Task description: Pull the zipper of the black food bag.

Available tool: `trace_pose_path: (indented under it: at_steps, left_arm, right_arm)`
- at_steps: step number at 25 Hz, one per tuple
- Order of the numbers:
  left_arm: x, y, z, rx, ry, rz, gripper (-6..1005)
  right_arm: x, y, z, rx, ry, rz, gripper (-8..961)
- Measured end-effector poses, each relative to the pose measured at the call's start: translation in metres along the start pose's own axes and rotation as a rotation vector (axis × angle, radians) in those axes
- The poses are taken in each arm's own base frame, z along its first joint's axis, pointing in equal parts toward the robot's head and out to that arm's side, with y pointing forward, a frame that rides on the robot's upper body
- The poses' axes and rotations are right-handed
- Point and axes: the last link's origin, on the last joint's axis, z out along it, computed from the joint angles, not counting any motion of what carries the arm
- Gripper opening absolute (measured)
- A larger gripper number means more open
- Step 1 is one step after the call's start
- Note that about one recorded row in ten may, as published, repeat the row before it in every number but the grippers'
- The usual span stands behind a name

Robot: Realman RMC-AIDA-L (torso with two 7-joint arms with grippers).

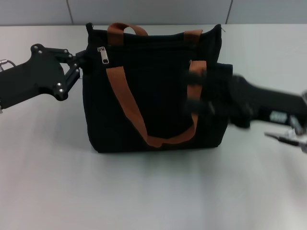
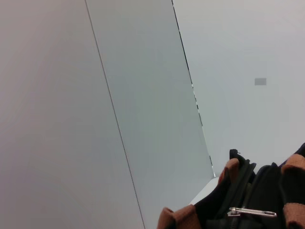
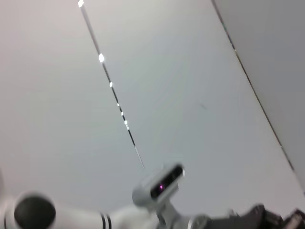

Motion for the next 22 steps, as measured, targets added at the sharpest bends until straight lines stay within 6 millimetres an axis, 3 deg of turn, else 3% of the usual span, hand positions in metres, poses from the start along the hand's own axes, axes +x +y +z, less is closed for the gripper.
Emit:
trace_pose_path:
  at_steps: [4, 9, 16, 22]
  left_arm:
    - [0.001, 0.002, 0.001, 0.001, 0.021, 0.016, 20]
    - [0.002, 0.003, 0.002, 0.008, 0.033, 0.023, 20]
    - [0.002, 0.004, 0.002, 0.008, 0.035, 0.022, 20]
    - [0.003, 0.002, 0.002, 0.021, 0.038, 0.02, 20]
  right_arm:
    - [-0.03, -0.021, 0.031, -0.011, 0.039, 0.171, 804]
    - [-0.046, -0.039, 0.056, 0.033, 0.116, 0.256, 803]
    - [-0.064, -0.051, 0.086, 0.087, 0.255, 0.281, 803]
    - [-0.079, -0.059, 0.098, 0.133, 0.322, 0.246, 802]
